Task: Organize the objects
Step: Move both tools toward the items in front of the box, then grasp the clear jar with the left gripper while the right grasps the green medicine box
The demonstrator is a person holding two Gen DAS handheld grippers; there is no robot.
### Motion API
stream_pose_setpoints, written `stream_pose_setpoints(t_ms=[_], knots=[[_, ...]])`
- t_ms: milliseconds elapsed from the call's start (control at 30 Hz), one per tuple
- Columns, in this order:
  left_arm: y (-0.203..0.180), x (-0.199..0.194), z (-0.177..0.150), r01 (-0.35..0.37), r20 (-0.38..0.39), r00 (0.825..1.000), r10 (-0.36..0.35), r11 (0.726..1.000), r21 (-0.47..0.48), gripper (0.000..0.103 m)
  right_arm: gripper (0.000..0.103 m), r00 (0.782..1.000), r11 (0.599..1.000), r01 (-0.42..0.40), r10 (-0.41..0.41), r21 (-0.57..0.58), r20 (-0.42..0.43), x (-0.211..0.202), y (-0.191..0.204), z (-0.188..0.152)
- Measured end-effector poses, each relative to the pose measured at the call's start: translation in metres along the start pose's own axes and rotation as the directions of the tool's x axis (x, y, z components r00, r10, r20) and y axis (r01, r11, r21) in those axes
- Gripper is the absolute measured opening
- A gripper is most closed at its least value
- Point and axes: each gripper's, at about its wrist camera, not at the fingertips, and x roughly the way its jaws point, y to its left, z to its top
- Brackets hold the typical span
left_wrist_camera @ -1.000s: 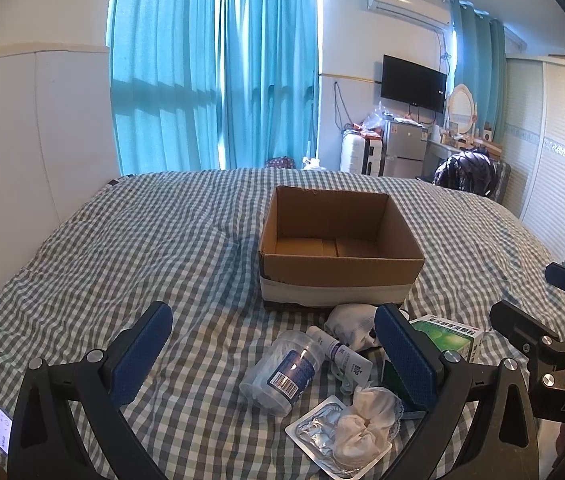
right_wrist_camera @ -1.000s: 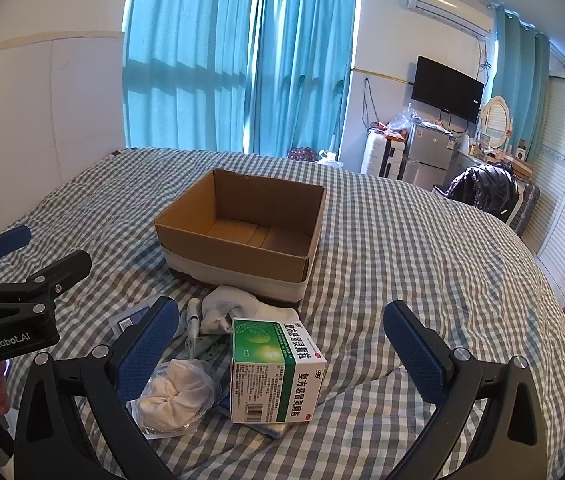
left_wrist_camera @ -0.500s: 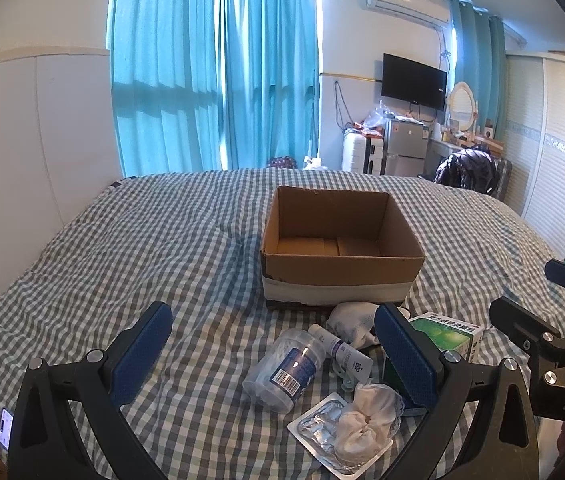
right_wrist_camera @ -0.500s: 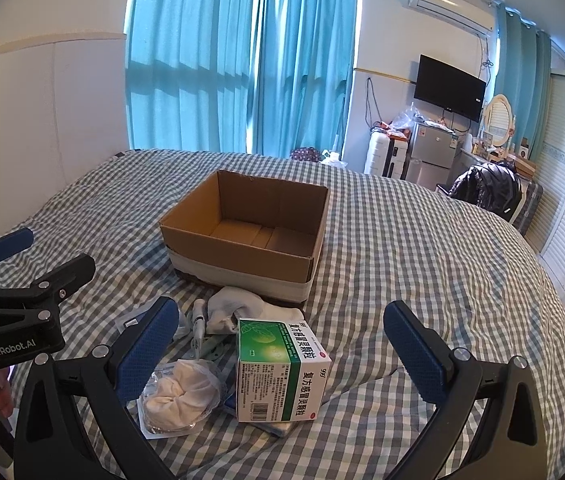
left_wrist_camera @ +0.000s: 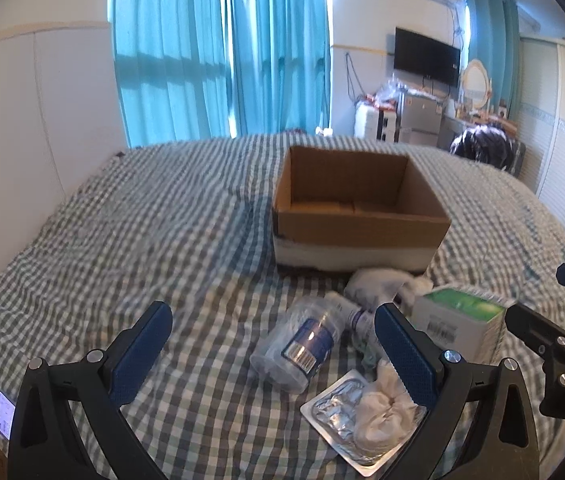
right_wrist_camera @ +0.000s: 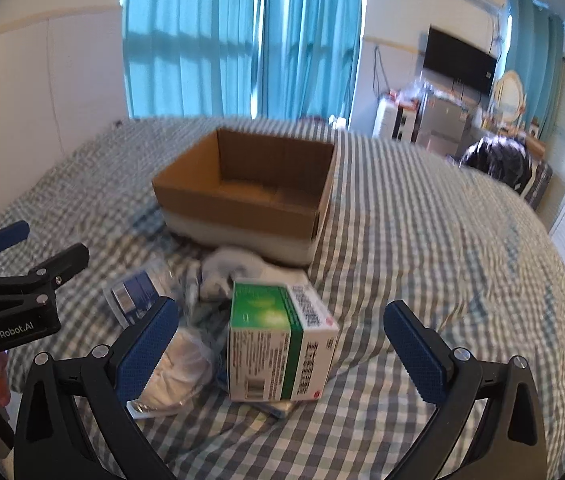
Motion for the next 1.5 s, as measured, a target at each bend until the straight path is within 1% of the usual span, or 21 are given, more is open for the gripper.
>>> stream_pose_setpoints(t_ms=[233,300,467,500,667,733,800,833,867,900,933,967,1100,1200,1267,1500], knots=[[-0.010,0.039,-0.025,0.012,-0.107,0.994,-0.007,0.999,0.049,0.103,0.103,0.994,1.000,0.011,-0.011,0.000,-0.106,0.044,-0.003,-0.012],[-0.011,0.051,-0.031,0.002,-0.133,0.991,0.006,0.998,0.060,0.103,0.103,0.992,1.000,0.012,-0.010,0.010,-0.125,0.053,-0.005,-0.014],[-0.010,0.071,-0.038,0.027,-0.163,0.987,-0.016,0.997,0.065,0.103,0.103,0.988,1.000,0.002,0.002,0.024,-0.152,0.072,-0.005,-0.015],[-0.010,0.076,-0.038,0.046,-0.171,0.985,-0.033,0.996,0.076,0.103,0.103,0.988,1.000,0.000,0.004,0.028,-0.157,0.073,-0.006,-0.016],[-0.013,0.097,-0.035,0.082,-0.190,0.980,-0.060,0.991,0.110,0.103,0.103,0.983,0.998,-0.025,0.036,0.064,-0.180,0.089,-0.012,-0.019],[-0.014,0.107,-0.035,0.085,-0.201,0.978,-0.059,0.989,0.121,0.103,0.101,0.982,0.997,-0.031,0.043,0.070,-0.186,0.092,-0.012,-0.021],[-0.014,0.115,-0.038,0.077,-0.218,0.975,-0.047,0.988,0.131,0.103,0.095,0.979,0.996,-0.050,0.063,0.069,-0.193,0.093,-0.013,-0.023],[-0.014,0.118,-0.040,0.080,-0.228,0.973,-0.048,0.988,0.133,0.102,0.092,0.978,0.996,-0.060,0.072,0.070,-0.193,0.093,-0.013,-0.024],[-0.015,0.123,-0.043,0.089,-0.248,0.967,-0.053,0.987,0.134,0.097,0.090,0.978,0.995,-0.066,0.078,0.069,-0.193,0.093,-0.013,-0.024],[-0.016,0.127,-0.046,0.102,-0.266,0.962,-0.063,0.985,0.136,0.092,0.086,0.978,0.995,-0.073,0.084,0.065,-0.193,0.092,-0.012,-0.025],[-0.017,0.129,-0.048,0.110,-0.280,0.958,-0.067,0.984,0.141,0.081,0.084,0.978,0.995,-0.077,0.087,0.061,-0.191,0.091,-0.013,-0.025],[-0.020,0.130,-0.051,0.110,-0.292,0.955,-0.059,0.981,0.161,0.077,0.080,0.978,0.995,-0.080,0.089,0.055,-0.187,0.090,-0.013,-0.026],[-0.027,0.117,-0.052,0.088,-0.257,0.966,-0.034,0.976,0.199,0.073,0.079,0.982,0.997,-0.068,0.073,0.031,-0.174,0.085,-0.013,-0.028],[-0.029,0.100,-0.053,0.089,-0.229,0.973,-0.044,0.977,0.192,0.070,0.078,0.985,0.998,-0.053,0.055,0.016,-0.165,0.076,-0.011,-0.027],[-0.030,0.090,-0.053,0.087,-0.222,0.974,-0.045,0.979,0.186,0.067,0.078,0.988,0.999,-0.053,0.054,0.008,-0.143,0.064,-0.011,-0.026],[-0.030,0.057,-0.048,0.089,-0.185,0.981,-0.063,0.987,0.137,0.064,0.078,0.995,0.998,-0.061,0.059,-0.023,-0.079,0.027,0.000,-0.016]])
